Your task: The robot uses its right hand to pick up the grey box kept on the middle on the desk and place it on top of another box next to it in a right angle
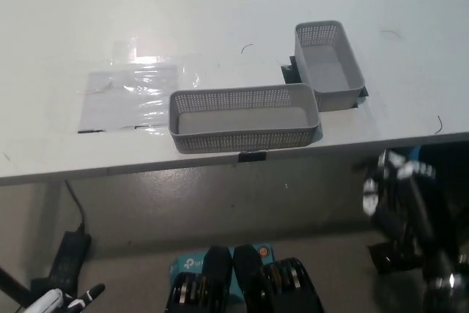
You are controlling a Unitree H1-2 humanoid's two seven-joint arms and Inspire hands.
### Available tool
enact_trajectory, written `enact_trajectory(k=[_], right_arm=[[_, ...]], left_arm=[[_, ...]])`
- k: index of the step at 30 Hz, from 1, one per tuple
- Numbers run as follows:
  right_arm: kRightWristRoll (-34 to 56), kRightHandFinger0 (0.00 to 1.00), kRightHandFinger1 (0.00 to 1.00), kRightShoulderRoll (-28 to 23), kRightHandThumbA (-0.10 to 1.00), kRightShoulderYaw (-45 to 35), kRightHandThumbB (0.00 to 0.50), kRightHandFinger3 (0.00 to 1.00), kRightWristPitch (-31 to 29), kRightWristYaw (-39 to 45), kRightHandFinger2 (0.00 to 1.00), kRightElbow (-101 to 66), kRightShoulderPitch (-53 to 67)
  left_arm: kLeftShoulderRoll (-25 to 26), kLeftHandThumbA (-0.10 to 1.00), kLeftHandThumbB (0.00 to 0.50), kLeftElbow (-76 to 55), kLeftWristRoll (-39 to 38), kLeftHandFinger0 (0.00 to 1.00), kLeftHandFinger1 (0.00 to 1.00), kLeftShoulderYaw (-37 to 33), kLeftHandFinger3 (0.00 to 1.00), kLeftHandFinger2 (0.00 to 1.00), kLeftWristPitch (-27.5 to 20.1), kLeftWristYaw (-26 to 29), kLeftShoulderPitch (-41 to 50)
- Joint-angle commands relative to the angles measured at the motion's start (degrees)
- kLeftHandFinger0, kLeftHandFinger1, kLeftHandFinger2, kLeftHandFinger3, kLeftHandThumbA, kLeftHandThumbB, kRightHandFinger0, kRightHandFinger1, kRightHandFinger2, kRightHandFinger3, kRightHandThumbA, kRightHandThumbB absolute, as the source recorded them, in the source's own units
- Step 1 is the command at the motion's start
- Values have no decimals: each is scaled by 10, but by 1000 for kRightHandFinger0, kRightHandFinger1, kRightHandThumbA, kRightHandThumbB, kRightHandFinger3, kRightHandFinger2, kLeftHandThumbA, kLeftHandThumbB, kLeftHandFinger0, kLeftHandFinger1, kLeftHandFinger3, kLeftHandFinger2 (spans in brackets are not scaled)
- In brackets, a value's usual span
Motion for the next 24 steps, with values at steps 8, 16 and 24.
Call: enact_trajectory(k=[8,16,24], right_arm=[[-40,741,807,-86,81,17,387,894,90,202,874,3,-224],[-84,1000,1000,-132,415,86,500,1000,134,332,1000,69,-311],[-84,1000,1000,-158,572,153,500,1000,119,420,1000,157,-363]], left_arm=[[21,1000,224,-20,29,39,0,3,125,0,7,-19,4],[15,994,238,-18,16,0,0,13,61,0,13,-22,6],[13,967,212,-20,13,0,0,17,70,7,12,-20,12]])
